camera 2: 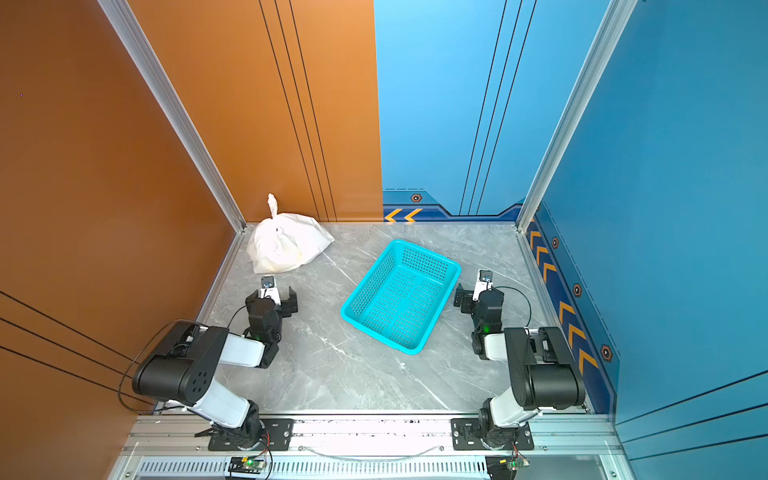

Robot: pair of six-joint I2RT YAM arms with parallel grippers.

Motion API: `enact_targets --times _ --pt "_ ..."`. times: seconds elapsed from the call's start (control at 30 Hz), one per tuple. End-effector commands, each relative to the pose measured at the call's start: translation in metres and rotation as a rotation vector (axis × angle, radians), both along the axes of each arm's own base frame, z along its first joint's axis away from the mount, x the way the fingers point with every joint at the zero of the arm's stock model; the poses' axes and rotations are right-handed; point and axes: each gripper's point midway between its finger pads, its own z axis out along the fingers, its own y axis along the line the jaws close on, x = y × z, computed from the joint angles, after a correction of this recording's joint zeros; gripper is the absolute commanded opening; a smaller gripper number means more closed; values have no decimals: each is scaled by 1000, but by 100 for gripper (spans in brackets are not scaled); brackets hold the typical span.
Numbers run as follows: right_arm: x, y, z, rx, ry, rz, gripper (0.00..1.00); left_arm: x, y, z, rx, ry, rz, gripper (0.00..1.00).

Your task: Untie the knot of the plastic bag and take out the fruit

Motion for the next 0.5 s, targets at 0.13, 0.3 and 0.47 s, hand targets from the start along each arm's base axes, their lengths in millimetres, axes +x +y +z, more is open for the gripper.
enact_targets --times 0.13,0.3,0.47 --pt "3 0 1 13 4 -2 100 4 1 4 15 -1 4 98" --pt "3 0 1 13 4 -2 100 4 1 3 15 1 4 98" --pt "3 0 1 13 4 -2 100 6 2 3 6 8 5 98"
